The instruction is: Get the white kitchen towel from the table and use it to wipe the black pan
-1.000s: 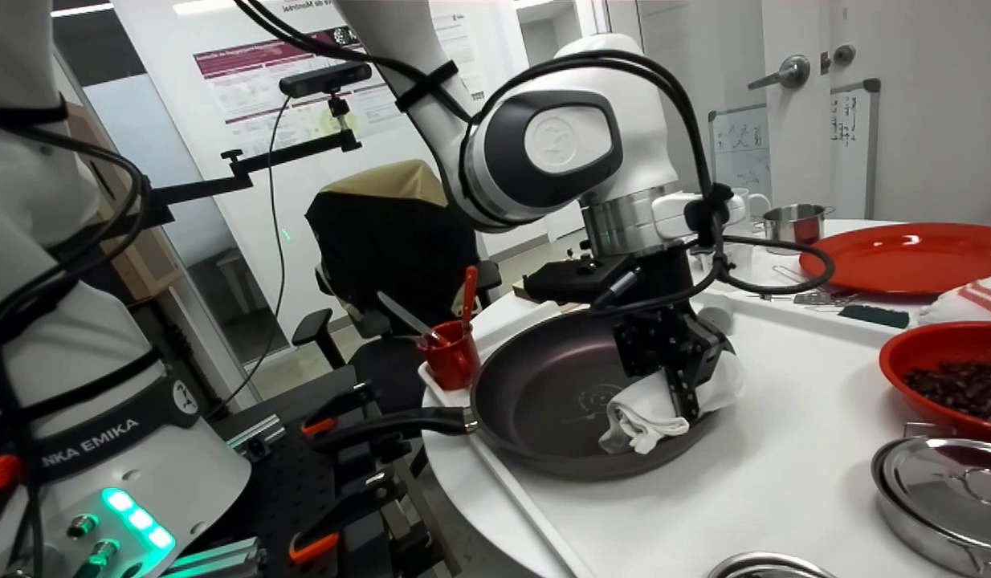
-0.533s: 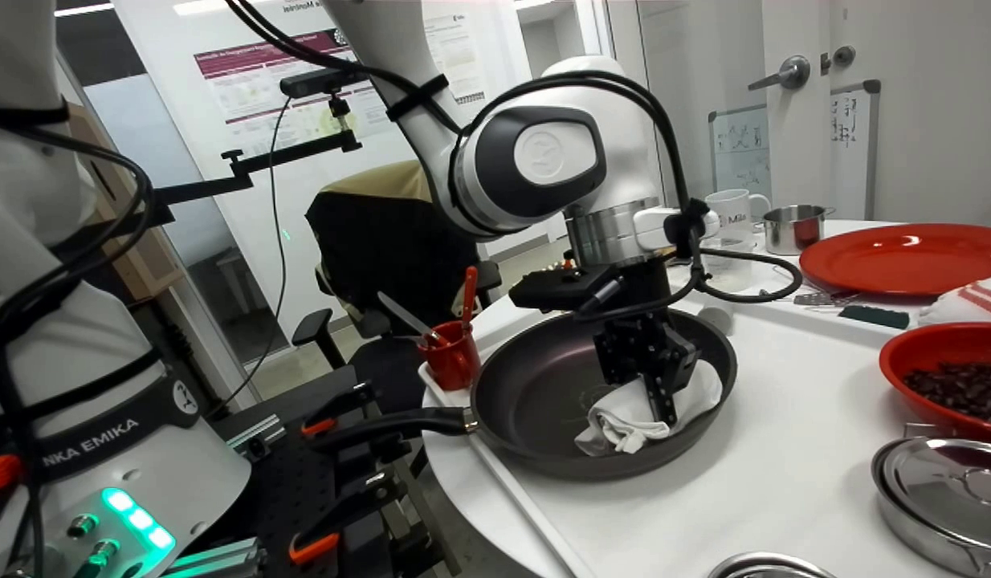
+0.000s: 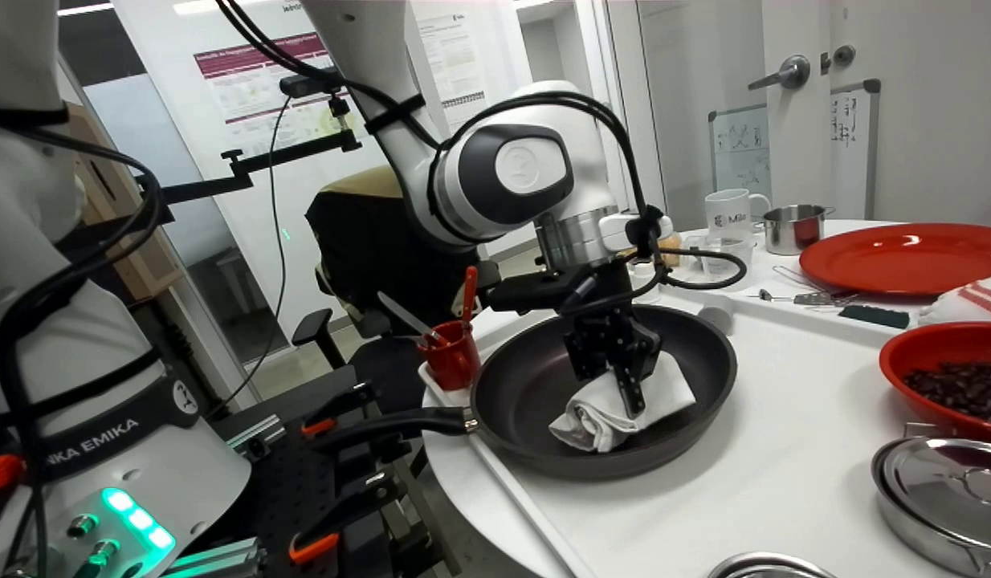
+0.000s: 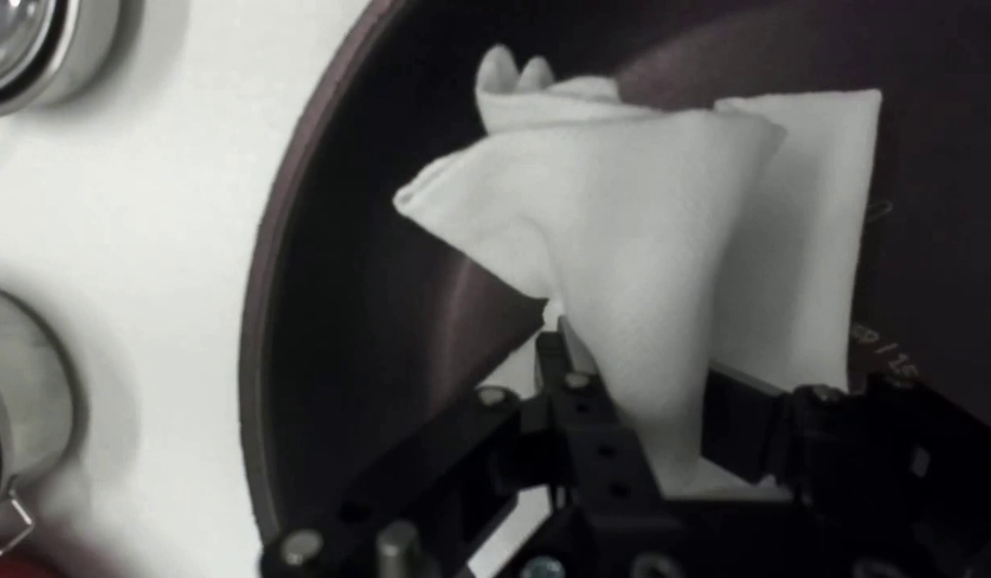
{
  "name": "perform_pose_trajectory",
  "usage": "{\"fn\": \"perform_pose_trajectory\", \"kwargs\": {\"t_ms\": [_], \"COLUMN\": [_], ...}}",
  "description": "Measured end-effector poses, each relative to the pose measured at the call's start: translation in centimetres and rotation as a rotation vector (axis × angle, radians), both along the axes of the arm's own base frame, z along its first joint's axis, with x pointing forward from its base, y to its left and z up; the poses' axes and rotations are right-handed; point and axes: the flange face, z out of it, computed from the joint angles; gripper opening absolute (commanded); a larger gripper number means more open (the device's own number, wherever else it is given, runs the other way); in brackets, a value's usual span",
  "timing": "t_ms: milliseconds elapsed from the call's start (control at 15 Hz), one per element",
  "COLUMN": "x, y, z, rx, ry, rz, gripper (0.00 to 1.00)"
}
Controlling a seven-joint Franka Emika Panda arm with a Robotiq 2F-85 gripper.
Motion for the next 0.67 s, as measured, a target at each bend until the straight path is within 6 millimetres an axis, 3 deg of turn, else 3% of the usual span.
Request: {"fn": "perform_pose_trajectory", "kwargs": {"t_ms": [667], "x": [-2.8], "y": [6.7], "z": [-0.2], "rx": [-0.012], "ry": [-0.017], "rz": [0.232], "gripper": [0.1]}}
